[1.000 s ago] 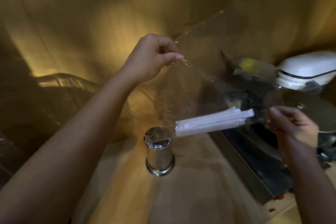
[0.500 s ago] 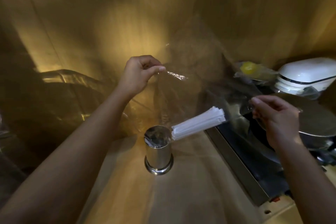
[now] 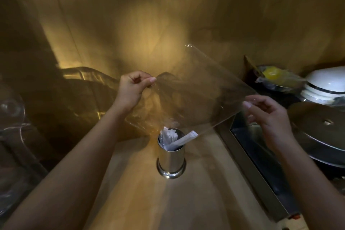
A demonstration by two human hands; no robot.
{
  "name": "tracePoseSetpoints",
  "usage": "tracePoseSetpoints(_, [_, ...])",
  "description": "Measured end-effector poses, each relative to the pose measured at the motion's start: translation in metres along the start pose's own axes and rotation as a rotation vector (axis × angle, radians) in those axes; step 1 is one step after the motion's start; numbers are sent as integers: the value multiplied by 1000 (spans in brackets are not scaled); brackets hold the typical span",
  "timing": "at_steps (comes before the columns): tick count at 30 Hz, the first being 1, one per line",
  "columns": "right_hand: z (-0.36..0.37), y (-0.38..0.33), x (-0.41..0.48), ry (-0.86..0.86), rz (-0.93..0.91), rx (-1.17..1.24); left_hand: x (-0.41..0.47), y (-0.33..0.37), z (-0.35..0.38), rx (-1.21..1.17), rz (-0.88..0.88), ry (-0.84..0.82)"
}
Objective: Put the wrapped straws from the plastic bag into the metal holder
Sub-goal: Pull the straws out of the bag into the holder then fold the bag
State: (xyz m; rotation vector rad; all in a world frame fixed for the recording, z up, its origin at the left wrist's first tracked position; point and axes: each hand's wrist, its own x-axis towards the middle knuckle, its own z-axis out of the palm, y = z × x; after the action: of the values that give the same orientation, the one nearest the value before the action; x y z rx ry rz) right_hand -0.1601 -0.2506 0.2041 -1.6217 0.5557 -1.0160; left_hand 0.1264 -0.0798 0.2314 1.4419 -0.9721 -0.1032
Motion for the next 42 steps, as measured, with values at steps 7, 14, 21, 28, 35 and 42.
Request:
tracePoseSetpoints(7, [26, 26, -10, -130, 225, -70, -13, -14, -17, -14, -122, 126])
tracePoseSetpoints(14, [62, 42, -14, -140, 199, -143, -22, -24, -28, -19, -186, 159])
tracePoseSetpoints(21, [82, 25, 2, -140, 79, -206, -34, -36, -48, -73, -284, 210])
tracePoseSetpoints(28, [97, 1, 24, -157, 56, -175, -47, -38, -68, -136, -360, 280])
tracePoseSetpoints(35, [101, -11, 36, -173, -23, -166, -57, -37, -82, -156, -338, 340])
tracePoseSetpoints(42, [103, -7, 38, -33, -145, -93, -55, -31, -74, -91, -328, 301])
